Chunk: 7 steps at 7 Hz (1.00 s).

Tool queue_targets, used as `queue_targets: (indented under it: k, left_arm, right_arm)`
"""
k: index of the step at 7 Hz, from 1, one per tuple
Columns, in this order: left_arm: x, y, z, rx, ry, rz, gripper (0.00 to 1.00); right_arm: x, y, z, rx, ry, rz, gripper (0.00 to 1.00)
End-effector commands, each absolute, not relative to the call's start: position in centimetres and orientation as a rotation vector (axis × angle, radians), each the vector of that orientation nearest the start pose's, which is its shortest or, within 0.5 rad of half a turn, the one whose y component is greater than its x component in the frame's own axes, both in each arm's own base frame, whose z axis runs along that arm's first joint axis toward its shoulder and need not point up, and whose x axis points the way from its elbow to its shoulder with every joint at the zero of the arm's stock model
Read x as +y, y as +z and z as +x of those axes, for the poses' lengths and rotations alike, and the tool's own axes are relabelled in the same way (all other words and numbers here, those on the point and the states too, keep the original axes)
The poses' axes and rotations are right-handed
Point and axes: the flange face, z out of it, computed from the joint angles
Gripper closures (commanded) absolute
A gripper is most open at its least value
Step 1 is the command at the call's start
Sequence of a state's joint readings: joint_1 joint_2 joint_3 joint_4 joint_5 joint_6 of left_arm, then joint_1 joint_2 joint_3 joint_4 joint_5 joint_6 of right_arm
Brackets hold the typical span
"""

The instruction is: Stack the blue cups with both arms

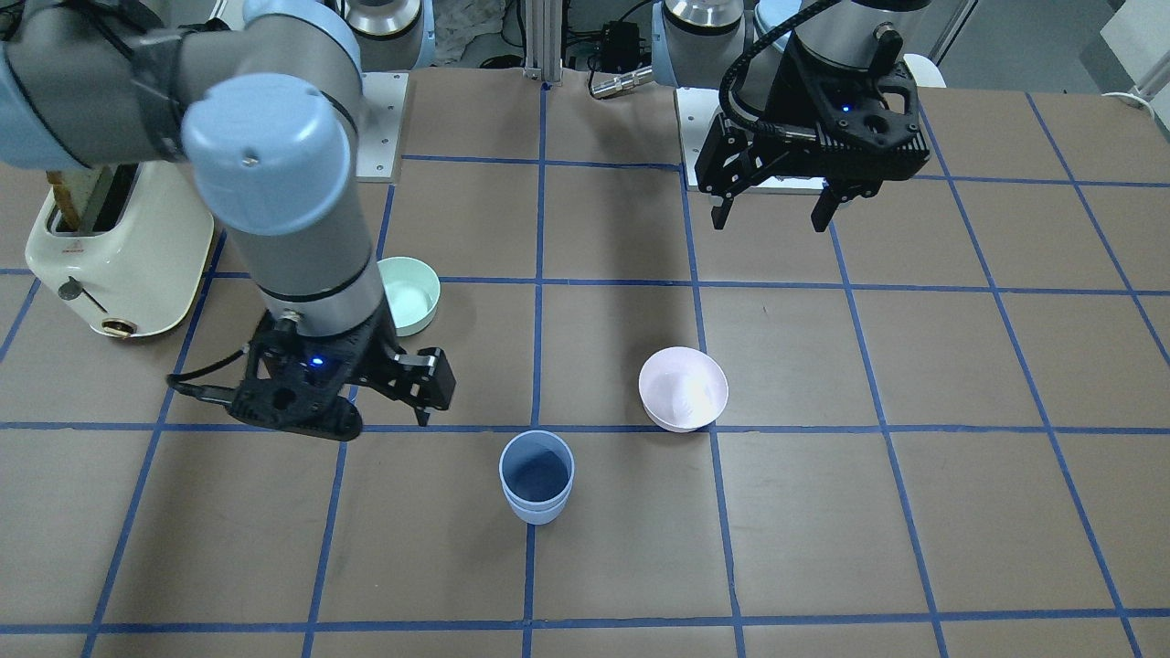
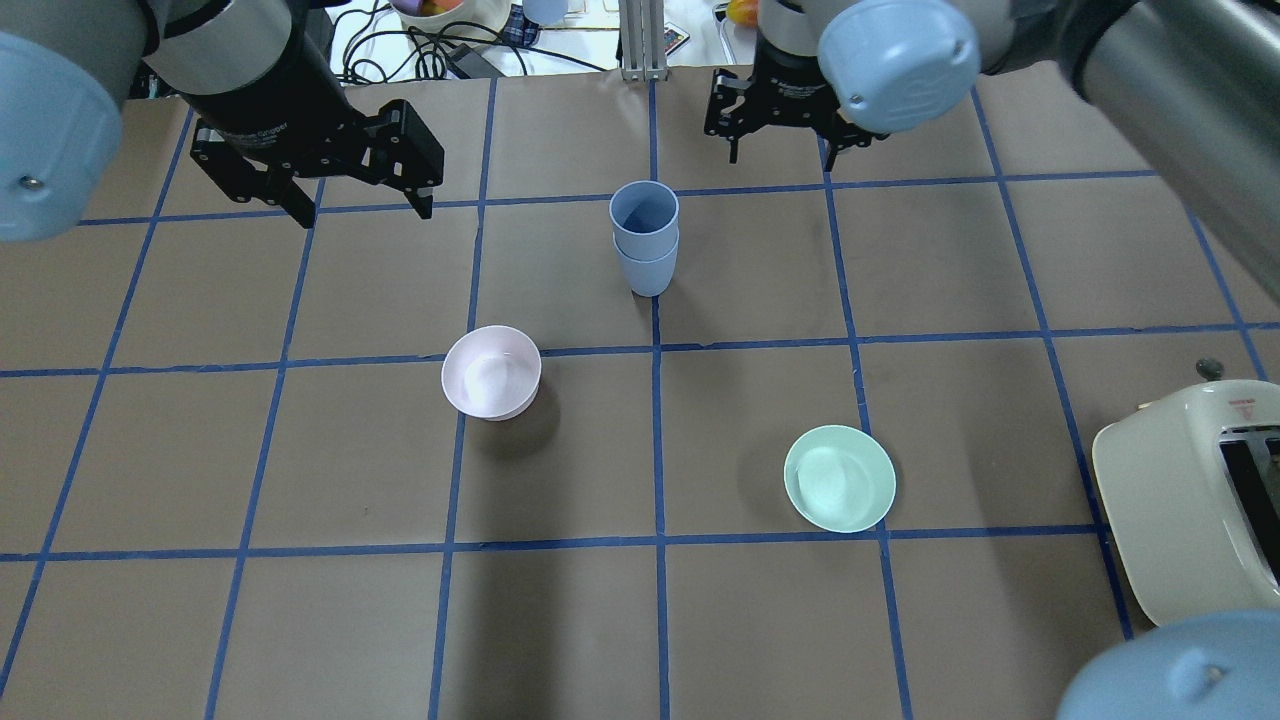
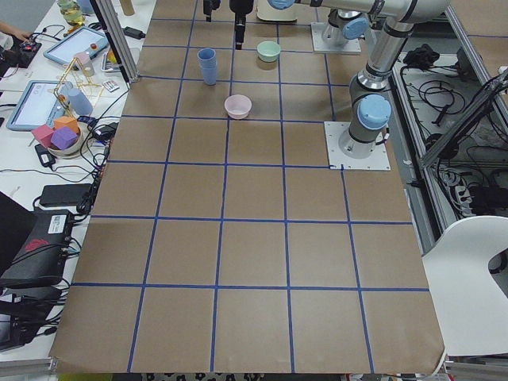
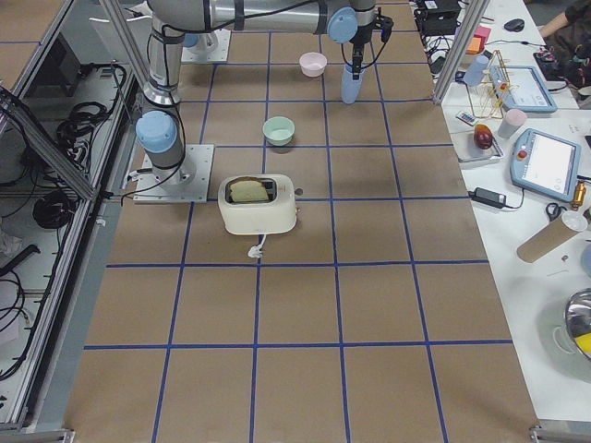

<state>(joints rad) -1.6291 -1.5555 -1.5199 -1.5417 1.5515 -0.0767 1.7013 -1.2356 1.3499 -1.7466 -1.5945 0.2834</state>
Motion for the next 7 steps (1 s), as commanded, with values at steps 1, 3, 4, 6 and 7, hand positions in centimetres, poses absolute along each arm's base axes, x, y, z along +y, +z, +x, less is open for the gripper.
queue_targets:
  k: [1,3,4,6,7]
  left_arm:
    - [-48.5,52.4,-16.4,3.164,-0.148,-0.028,0.0]
    - [-48.5,52.4,-16.4,3.163,-0.151,-0.028,0.0]
    - [-48.4,52.4,-16.4,3.163,-0.151,-0.028,0.0]
    - [-48.4,52.4,-16.4,3.163,-0.148,-0.028,0.0]
    - [-48.4,52.4,-16.4,3.163,-0.148,-0.028,0.0]
  right_arm:
    - [-58.2,46.6,14.6,3.162,0.058,0.102,0.0]
    - [-55.0,49.7,12.4,3.159,0.138,0.083,0.0]
    - [-54.1,50.1,12.4,3.155,0.178,0.093,0.0]
    - [-53.6,49.9,12.8,3.155,0.208,0.078,0.0]
    - [-53.1,50.7,12.6,3.159,0.184,0.076,0.0]
